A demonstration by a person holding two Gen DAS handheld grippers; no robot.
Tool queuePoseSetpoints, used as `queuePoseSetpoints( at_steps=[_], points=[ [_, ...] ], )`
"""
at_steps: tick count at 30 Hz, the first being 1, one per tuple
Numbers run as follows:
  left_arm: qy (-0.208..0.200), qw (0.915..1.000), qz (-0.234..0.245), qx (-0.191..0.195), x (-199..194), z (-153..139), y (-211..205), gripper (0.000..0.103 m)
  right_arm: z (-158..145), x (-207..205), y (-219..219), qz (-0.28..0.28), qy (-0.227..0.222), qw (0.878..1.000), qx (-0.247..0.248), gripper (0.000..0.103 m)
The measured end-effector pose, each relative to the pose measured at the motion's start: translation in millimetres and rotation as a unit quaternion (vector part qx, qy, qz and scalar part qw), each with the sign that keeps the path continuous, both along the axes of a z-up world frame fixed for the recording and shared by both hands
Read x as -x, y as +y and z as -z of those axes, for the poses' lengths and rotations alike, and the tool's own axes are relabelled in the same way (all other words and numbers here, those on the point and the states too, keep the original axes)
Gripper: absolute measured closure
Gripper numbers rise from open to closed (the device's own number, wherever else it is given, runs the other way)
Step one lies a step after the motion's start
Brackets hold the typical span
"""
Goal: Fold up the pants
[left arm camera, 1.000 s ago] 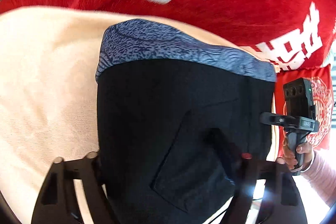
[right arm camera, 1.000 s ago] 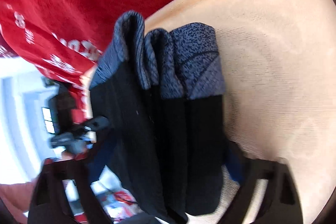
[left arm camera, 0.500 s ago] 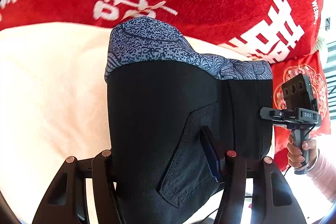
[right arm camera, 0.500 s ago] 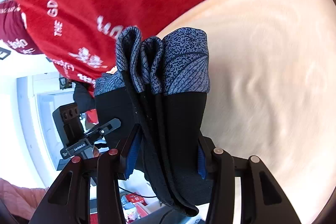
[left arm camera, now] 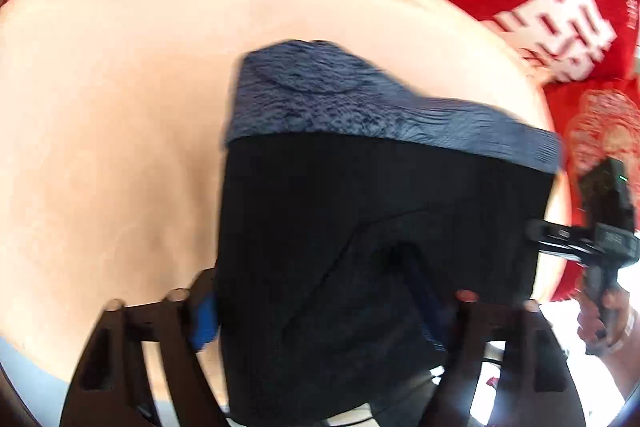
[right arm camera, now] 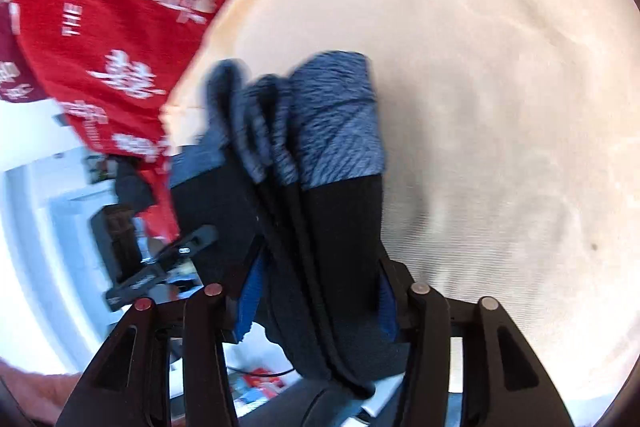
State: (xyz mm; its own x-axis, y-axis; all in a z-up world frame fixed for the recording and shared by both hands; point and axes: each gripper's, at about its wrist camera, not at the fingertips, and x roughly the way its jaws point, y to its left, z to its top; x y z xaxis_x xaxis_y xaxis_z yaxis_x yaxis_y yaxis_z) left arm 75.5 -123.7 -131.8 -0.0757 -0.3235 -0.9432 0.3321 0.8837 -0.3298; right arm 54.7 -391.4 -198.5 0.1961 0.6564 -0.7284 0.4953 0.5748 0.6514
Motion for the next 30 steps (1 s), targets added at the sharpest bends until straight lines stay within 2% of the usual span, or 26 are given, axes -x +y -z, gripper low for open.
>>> queuePoseSetpoints(
  at_steps=[2, 6, 7, 9, 12, 14, 16, 18, 20, 23, 25, 26, 27, 28, 30],
  points=[
    [-0.015, 0.9996, -0.022, -0.010, 1, -7, 14, 0.019, -9, 2, -1, 0.004, 0.005, 1.000, 0.030, 0.030],
    [-0.059, 0.9972, -0.024, -0.039, 1, -35, 28, 0.019, -31, 14, -9, 0.018, 0.018, 0.994, 0.103, 0.030],
    [-0.071, 0.9967, -0.016, -0.037, 1, -44, 27, 0.019, -38, 16, -11, 0.026, 0.014, 0.993, 0.113, 0.033],
    [-0.095, 0.9953, 0.006, -0.017, 2, -63, 20, 0.019, -54, 19, -9, 0.036, -0.011, 0.993, 0.114, 0.063],
    [-0.114, 0.9921, 0.050, 0.012, 7, -76, -5, 0.019, -77, 10, 10, 0.021, -0.055, 0.990, 0.125, 0.064],
    [-0.118, 0.9906, 0.066, 0.014, 10, -72, -23, 0.019, -83, -1, 27, -0.004, -0.069, 0.990, 0.126, 0.064],
    [-0.109, 0.9917, 0.066, 0.014, 9, -56, -40, 0.019, -78, -9, 41, -0.030, -0.063, 0.987, 0.142, 0.064],
    [-0.106, 0.9927, 0.055, -0.014, 7, -34, -45, 0.019, -65, -7, 43, -0.054, -0.051, 0.984, 0.163, 0.064],
    [-0.101, 0.9931, 0.052, -0.030, 4, -20, -42, 0.019, -55, -8, 43, -0.059, -0.047, 0.982, 0.171, 0.064],
    [-0.110, 0.9907, 0.067, -0.045, 8, -24, -42, 0.019, -58, -8, 40, -0.050, -0.045, 0.983, 0.168, 0.064],
    [-0.112, 0.9889, 0.074, -0.064, 12, -30, -40, 0.019, -63, -5, 39, -0.043, -0.034, 0.982, 0.180, 0.061],
    [-0.111, 0.9885, 0.072, -0.073, 13, -33, -39, 0.019, -66, -1, 37, -0.039, -0.023, 0.981, 0.189, 0.048],
    [-0.109, 0.9886, 0.067, -0.080, 15, -35, -35, 0.019, -67, 0, 38, -0.034, -0.015, 0.981, 0.192, 0.031],
    [-0.107, 0.9891, 0.061, -0.081, 17, -39, -32, 0.019, -70, 3, 38, -0.027, -0.011, 0.981, 0.192, 0.026],
    [-0.103, 0.9901, 0.051, -0.080, 25, -52, -21, 0.017, -82, 15, 36, -0.010, -0.010, 0.982, 0.188, 0.024]
  ],
)
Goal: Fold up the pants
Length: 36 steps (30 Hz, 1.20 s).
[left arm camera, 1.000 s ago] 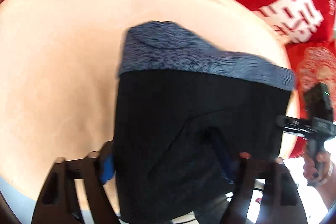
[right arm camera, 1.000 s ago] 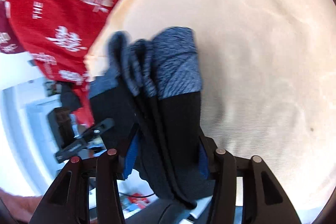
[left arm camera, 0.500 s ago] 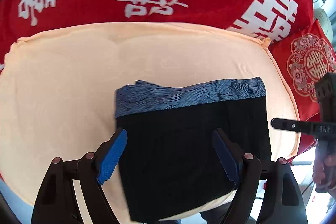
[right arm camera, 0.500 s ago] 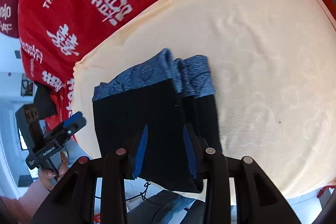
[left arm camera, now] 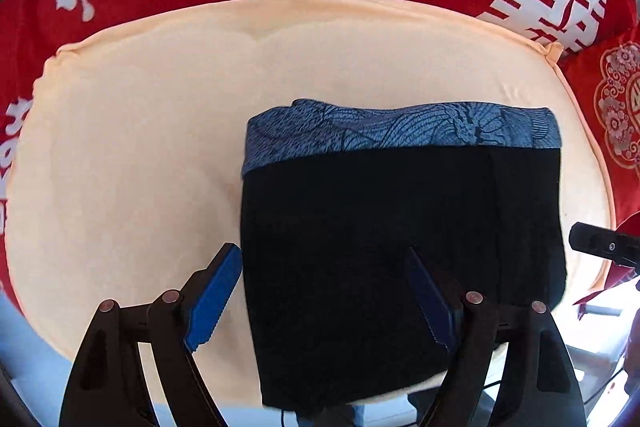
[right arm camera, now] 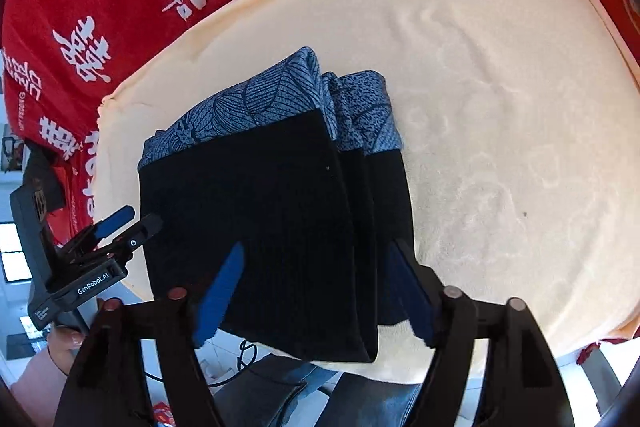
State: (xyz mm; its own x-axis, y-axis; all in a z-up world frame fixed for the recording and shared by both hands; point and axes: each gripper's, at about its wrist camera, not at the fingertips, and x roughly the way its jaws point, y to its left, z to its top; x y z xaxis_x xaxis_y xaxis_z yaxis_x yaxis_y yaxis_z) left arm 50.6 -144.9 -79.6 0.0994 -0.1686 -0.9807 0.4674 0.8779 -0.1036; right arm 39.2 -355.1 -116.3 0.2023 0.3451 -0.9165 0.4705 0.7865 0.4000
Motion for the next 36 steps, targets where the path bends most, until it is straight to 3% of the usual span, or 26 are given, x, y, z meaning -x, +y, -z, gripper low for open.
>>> queuePoseSetpoints(
  at_steps=[2, 10, 12, 24, 36],
  points=[
    [-0.001, 1.0000, -0.005, -0.008, 8, -12, 5, 0.000, -9, 11, 2, 0.008, 0.006, 1.000, 0.004, 0.022],
    [-0.003, 0.9995, 0.003, -0.032, 45, -57, 20, 0.000, -45, 37, 35, 0.020, 0.023, 0.998, 0.062, 0.011],
    [-0.008, 0.9992, 0.001, -0.038, 51, -67, 24, 0.000, -57, 40, 46, 0.017, 0.025, 0.997, 0.067, 0.000],
    [-0.002, 0.9989, -0.009, -0.047, 72, -111, 49, 0.000, -109, 47, 97, -0.021, 0.041, 0.994, 0.099, 0.000],
    [-0.001, 0.9985, -0.017, -0.053, 73, -124, 58, 0.000, -126, 39, 111, -0.034, 0.049, 0.990, 0.126, 0.000]
  ],
)
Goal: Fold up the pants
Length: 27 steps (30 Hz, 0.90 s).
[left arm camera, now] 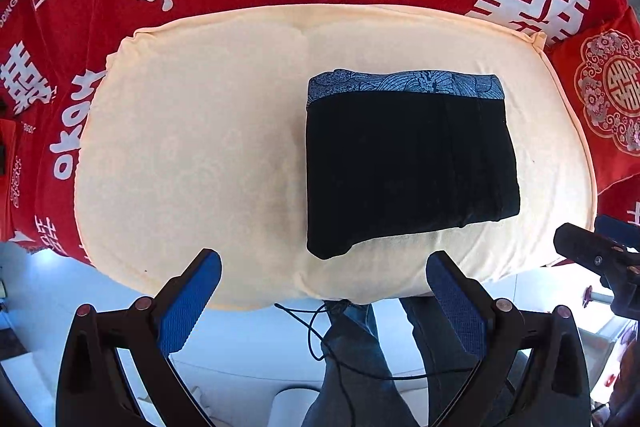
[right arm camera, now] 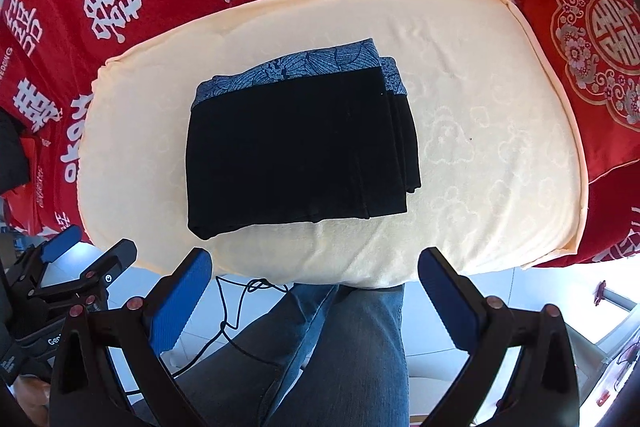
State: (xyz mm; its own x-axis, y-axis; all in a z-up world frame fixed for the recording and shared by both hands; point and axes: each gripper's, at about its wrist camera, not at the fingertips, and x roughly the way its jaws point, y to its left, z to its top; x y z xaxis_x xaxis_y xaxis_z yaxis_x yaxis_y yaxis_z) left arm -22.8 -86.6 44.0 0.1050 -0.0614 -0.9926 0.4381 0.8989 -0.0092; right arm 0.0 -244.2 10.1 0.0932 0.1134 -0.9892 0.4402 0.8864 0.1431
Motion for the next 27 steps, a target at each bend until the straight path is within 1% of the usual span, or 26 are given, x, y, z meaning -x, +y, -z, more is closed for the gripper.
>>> queuePoseSetpoints(
  at_steps=[13, 21, 27],
  points=[
    [-0.018, 0.9998, 0.010, 0.004, 0, -11, -4, 0.000, -7, -6, 8, -0.020, 0.000, 0.999, 0.025, 0.000],
    [-0.021, 0.9998, 0.005, -0.002, 1, -11, -3, 0.000, -10, -9, 13, -0.035, 0.000, 0.999, 0.039, 0.000],
    [-0.029, 0.9994, 0.018, -0.009, 5, -14, -8, 0.000, -12, -9, 13, -0.040, -0.003, 0.998, 0.047, 0.000]
  ],
)
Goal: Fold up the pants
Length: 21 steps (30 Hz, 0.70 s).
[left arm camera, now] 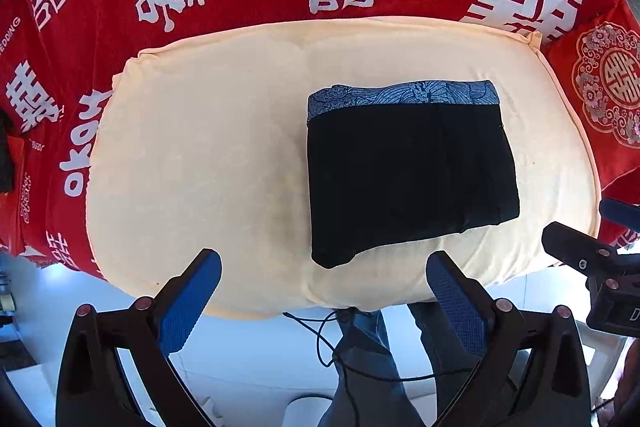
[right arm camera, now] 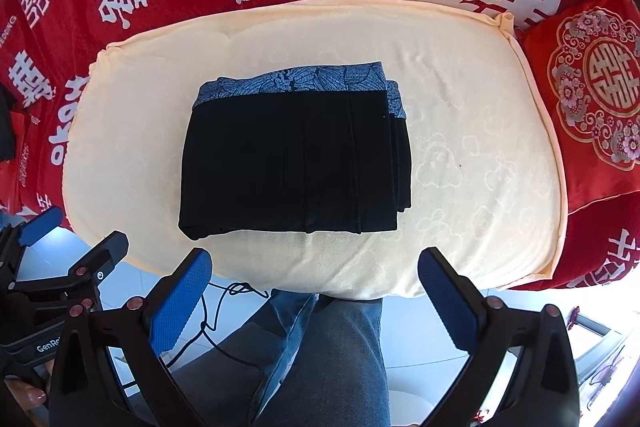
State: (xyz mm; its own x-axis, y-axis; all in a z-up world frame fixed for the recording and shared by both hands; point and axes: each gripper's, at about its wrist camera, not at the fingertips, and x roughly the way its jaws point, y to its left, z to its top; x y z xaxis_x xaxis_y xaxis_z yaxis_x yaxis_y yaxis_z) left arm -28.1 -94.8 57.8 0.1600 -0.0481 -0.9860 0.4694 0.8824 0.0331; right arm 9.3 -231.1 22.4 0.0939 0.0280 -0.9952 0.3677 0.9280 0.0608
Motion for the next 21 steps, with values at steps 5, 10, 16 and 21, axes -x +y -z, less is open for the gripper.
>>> queuePoseSetpoints(
  at_steps=[5, 10, 16, 21],
  points=[
    [0.000, 1.0000, 0.007, -0.001, 3, 0, -3, 0.000, 0, 3, -1, 0.001, 0.000, 1.000, 0.007, 0.000],
    [0.000, 0.9999, 0.010, 0.000, 5, -1, -5, 0.000, 0, 6, -3, 0.003, 0.000, 1.000, 0.007, 0.000],
    [-0.007, 0.9998, 0.017, 0.001, 8, -4, -7, 0.000, 0, 9, -3, 0.003, -0.002, 1.000, 0.008, 0.000],
    [-0.007, 0.9998, 0.019, 0.001, 9, -4, -8, 0.000, 0, 11, -3, 0.005, -0.003, 1.000, 0.008, 0.000]
  ],
)
